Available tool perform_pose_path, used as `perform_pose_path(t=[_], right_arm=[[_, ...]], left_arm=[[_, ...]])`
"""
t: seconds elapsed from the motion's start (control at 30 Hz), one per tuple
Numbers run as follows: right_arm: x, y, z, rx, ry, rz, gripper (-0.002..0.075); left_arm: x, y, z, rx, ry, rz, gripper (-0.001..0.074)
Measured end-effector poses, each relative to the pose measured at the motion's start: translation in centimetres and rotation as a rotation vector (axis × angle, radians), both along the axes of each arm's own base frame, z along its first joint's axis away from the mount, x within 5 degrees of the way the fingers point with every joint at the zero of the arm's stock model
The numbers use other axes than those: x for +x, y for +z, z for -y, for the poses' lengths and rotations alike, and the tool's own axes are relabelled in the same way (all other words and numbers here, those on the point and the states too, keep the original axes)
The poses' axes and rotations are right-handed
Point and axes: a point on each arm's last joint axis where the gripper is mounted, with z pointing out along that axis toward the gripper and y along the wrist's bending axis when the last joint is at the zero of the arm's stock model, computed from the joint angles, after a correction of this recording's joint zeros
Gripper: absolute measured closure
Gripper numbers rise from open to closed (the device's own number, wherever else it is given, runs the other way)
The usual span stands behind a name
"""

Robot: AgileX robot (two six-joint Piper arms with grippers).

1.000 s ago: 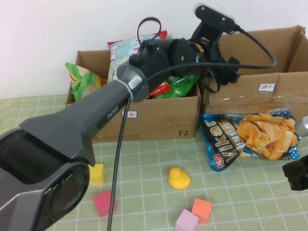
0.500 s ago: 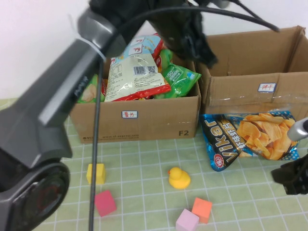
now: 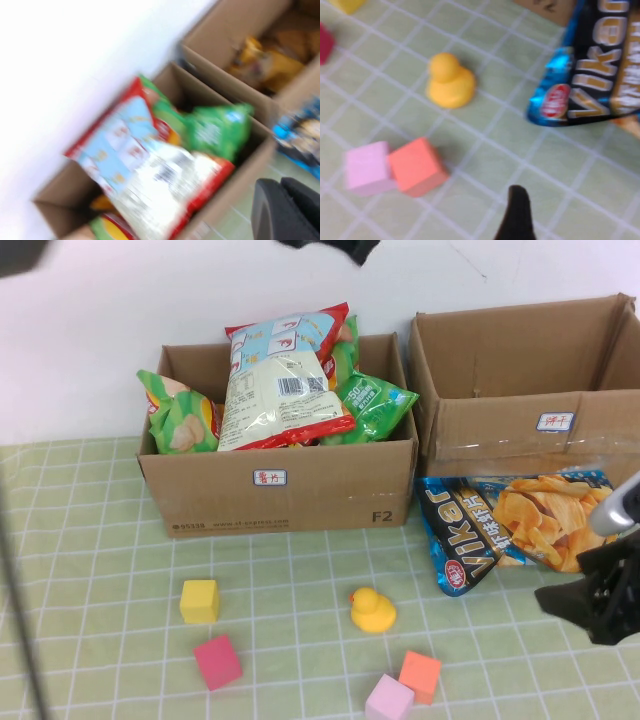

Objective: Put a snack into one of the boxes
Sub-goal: Pick up the potato chip

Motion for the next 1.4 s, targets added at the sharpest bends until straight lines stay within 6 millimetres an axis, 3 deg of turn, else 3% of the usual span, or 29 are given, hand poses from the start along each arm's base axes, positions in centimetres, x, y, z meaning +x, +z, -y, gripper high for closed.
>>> perform_pose_path(t=[0.2, 0.37, 0.57, 0.73, 0.93, 1.03, 1.1, 1.4], right_arm=[[0.6, -0.1, 0.9, -0.156, 0.021, 0.110, 0.0190], [0.7, -0.1, 0.7, -0.242, 0.087, 0.178, 0.0190], [0.3, -0.1, -1.5, -0.421, 0.314, 0.329, 0.0190], [0.5, 0.0, -3.0, -0.556, 0.391, 0.457, 0.0190], [1.7, -3.2, -3.1, -0.634, 0.414, 0.387, 0.0190], [2.5, -5.0, -3.0, -0.688, 0.422, 0.353, 0.0193], [3.4, -5.8, -2.9, -0.733, 0.400, 0.353, 0.0201], [6.9, -8.0, -3.9, -0.766, 0.390, 0.331, 0.0213]], left_arm=[[-3.3, -2.9, -1.3, 0.078, -0.094, -0.159, 0.0735], [-6.0, -6.4, -3.9, 0.188, -0.051, -0.250, 0.0735], [-11.0, -10.6, -7.4, 0.151, -0.003, -0.252, 0.0735], [-15.2, -15.5, -10.5, 0.114, 0.045, -0.231, 0.0735], [-19.0, -22.7, -14.0, 0.142, 0.167, -0.270, 0.0735], [-20.5, -24.9, -15.4, 0.147, 0.229, -0.292, 0.0735], [-21.5, -25.8, -16.2, 0.127, 0.257, -0.292, 0.0735], [-23.9, -23.8, -18.3, -0.045, 0.308, -0.096, 0.0735]])
